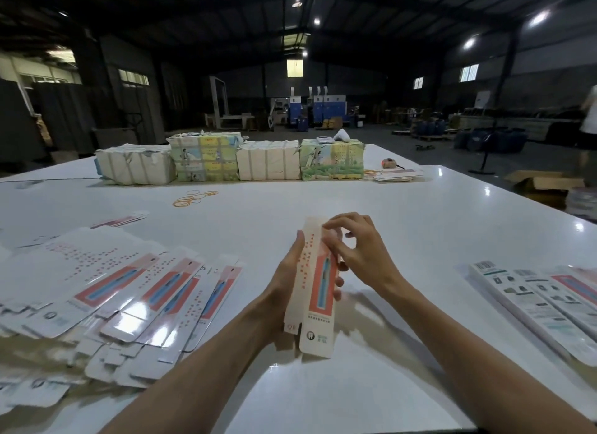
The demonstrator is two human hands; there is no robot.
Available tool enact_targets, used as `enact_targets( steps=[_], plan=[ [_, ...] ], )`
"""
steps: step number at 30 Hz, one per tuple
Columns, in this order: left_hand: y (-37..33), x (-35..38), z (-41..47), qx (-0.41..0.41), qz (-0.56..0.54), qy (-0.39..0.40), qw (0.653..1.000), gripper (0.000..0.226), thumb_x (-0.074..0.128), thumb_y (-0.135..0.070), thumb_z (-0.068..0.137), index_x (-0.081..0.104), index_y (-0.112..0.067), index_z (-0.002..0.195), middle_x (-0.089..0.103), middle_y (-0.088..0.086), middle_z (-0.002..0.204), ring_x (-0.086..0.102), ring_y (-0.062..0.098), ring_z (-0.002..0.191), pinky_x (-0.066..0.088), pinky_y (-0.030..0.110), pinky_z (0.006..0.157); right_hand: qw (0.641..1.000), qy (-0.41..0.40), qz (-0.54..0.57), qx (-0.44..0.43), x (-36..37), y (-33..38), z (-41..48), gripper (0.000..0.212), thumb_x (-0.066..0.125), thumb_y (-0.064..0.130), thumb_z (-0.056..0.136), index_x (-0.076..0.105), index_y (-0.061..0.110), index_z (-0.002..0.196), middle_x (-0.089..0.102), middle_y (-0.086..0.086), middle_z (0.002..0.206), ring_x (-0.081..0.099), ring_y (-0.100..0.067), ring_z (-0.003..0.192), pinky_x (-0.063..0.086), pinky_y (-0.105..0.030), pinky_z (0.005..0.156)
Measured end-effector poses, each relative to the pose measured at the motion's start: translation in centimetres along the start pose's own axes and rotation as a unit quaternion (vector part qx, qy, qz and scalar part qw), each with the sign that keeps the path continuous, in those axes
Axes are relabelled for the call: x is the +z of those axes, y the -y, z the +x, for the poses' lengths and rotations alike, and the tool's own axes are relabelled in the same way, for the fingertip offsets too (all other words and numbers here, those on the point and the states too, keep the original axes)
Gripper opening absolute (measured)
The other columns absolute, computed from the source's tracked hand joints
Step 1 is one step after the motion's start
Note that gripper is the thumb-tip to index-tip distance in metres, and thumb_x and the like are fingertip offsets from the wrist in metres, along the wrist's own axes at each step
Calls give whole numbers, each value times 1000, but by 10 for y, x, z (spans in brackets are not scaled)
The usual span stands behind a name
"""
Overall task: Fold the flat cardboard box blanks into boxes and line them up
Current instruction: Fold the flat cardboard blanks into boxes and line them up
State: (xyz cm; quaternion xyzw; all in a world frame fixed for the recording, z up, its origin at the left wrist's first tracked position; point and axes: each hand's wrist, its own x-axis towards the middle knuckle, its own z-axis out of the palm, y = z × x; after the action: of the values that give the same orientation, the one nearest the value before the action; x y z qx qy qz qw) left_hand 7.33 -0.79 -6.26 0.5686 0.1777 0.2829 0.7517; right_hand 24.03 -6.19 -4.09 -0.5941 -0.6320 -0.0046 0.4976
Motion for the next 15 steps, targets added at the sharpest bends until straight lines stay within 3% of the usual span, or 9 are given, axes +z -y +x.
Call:
enact_targets(
  steps=[3,5,7,11,15],
  plan=[
    [2,1,1,14,28,7,999,71,36,-72,102,63,-11,128,71,23,112,73,36,85,62,45,74,996,0,79,52,-3,4,2,14,67,26,102,72,16,110,59,4,126,56,-18,120,57,-26,92],
    [-1,3,-1,3,21,24,999,76,40,-73,96,63,-8,128,72,21,109,73,34,83,62,44,73,986,-1,135,94,-7,9,3,14,66,24,103,73,13,106,56,2,129,62,-22,114,64,-30,76],
    [-6,5,-2,-20,14,53,998,79,40,-72,94,61,-5,130,72,16,104,73,29,80,62,40,72,979,-5,166,115,-13,14,5,14,66,23,103,74,11,100,57,3,130,65,-22,110,63,-25,68],
    [-13,12,-1,-64,-5,102,993,75,38,-72,95,55,-6,126,64,11,96,64,23,76,57,37,75,960,19,247,131,-28,18,6,20,69,23,101,79,9,90,61,10,133,66,-19,112,60,-27,83],
    [-15,14,-4,-69,-34,135,988,77,38,-73,90,51,-6,126,59,10,97,61,20,73,57,36,74,943,51,300,134,-39,20,7,26,69,18,100,77,-5,93,65,3,135,64,-22,118,54,-34,98]
  ],
)
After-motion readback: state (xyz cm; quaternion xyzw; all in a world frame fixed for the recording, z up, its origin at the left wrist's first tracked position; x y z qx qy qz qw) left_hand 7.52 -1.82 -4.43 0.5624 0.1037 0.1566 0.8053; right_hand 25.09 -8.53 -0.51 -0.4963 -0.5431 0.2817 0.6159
